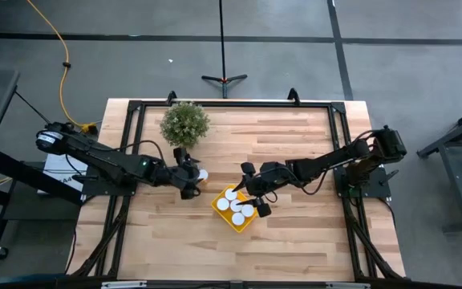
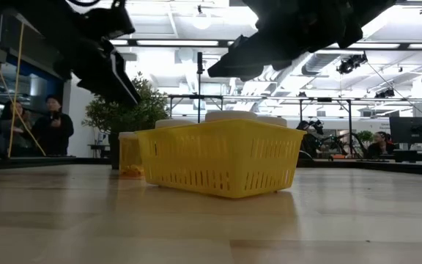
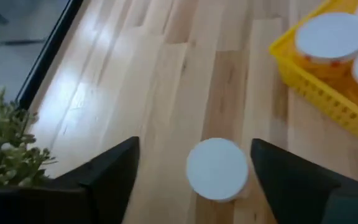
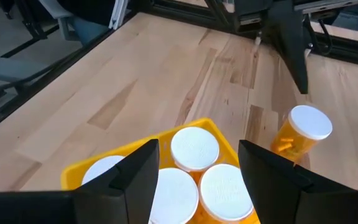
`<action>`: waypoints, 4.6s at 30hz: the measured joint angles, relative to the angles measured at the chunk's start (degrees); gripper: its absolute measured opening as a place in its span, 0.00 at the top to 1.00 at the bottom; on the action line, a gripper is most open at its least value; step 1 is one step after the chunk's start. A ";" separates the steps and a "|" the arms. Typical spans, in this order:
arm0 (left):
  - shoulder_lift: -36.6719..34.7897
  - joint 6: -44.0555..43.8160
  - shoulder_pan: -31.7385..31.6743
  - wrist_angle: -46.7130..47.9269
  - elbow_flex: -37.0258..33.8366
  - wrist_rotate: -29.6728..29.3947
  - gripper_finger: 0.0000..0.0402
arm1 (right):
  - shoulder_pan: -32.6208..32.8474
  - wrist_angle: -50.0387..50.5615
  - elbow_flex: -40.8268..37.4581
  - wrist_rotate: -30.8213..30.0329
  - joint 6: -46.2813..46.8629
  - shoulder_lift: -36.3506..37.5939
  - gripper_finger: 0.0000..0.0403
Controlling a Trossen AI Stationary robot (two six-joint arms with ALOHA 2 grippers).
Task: Pick and place pill bottles into a basket
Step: Put the pill bottle into the yellow transparent bin
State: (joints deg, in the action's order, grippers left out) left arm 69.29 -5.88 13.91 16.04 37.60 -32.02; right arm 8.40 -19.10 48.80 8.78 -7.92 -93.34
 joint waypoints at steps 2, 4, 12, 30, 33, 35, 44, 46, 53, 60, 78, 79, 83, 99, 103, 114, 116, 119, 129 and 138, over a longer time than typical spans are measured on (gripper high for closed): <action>0.56 -0.17 -1.94 -0.03 0.00 2.11 0.07 | 0.00 0.40 0.00 0.02 0.00 0.00 0.48; 1.03 -0.30 -3.74 0.22 0.00 5.48 0.02 | 0.00 1.04 0.00 0.13 0.00 0.00 0.48; 1.58 -0.06 -5.68 -1.85 0.02 14.28 0.12 | 0.00 2.32 0.00 0.15 0.00 0.00 0.48; 6.04 1.15 -5.71 -0.33 0.04 13.23 0.05 | 0.00 3.55 0.00 0.53 0.00 0.00 0.48; 6.68 1.15 -5.71 -0.13 0.04 13.17 0.06 | 0.00 3.76 0.00 0.99 0.00 0.00 0.48; 7.18 1.15 -5.71 -0.29 0.02 12.77 0.07 | 0.00 3.84 0.00 1.04 0.00 0.00 0.48; 11.28 2.62 -5.71 -2.67 0.04 11.58 0.09 | 0.00 4.20 0.00 1.03 0.02 0.00 0.48; 11.29 2.59 -5.71 -2.57 0.04 11.57 0.09 | 0.00 4.32 0.00 1.05 0.02 0.00 0.48; 12.55 2.50 -5.71 -2.71 0.02 12.04 0.12 | 0.00 4.56 0.00 1.05 0.11 0.00 0.48; 13.41 2.84 -5.71 -3.25 0.02 12.06 0.18 | 0.00 4.77 -0.02 1.05 0.04 -0.02 0.48; 13.39 4.64 -5.71 -3.11 0.02 12.03 0.33 | 0.00 4.76 -0.02 1.05 0.06 -0.02 0.48; 13.39 4.69 -5.71 -3.11 0.01 12.03 0.34 | 0.00 4.75 -0.02 1.05 0.04 -0.02 0.48; 13.39 4.72 -5.71 -3.11 0.01 12.08 0.38 | 0.00 4.75 -0.02 1.05 0.07 -0.02 0.48; 13.33 4.48 -5.71 2.04 4.27 15.32 0.41 | -0.13 4.73 -0.02 1.05 0.17 -0.02 0.48; 13.30 4.34 -5.69 7.59 8.42 16.03 0.41 | -0.13 4.75 -0.02 1.05 0.31 -0.02 0.48; 13.28 4.78 -5.64 12.25 16.02 22.31 0.40 | -0.50 8.88 -0.04 -6.87 1.93 2.17 0.48; 13.28 5.27 -5.64 13.56 17.05 22.24 0.40 | -0.55 8.97 -0.04 -6.81 2.12 3.07 0.48; 13.28 5.48 -5.64 14.69 18.74 22.35 0.40 | -0.50 9.63 -0.04 -6.82 2.08 4.16 0.48; 13.28 5.61 -5.64 15.46 22.58 28.38 0.40 | -0.52 13.48 -0.04 -7.02 2.02 4.92 0.48; 13.28 5.29 -2.79 12.40 23.47 31.66 0.40 | -0.63 14.17 -0.04 -9.17 2.12 4.94 0.48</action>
State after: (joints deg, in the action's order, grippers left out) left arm 82.56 -0.60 11.13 28.44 61.08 -0.36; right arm 7.77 -4.93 48.75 -0.40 -5.80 -88.40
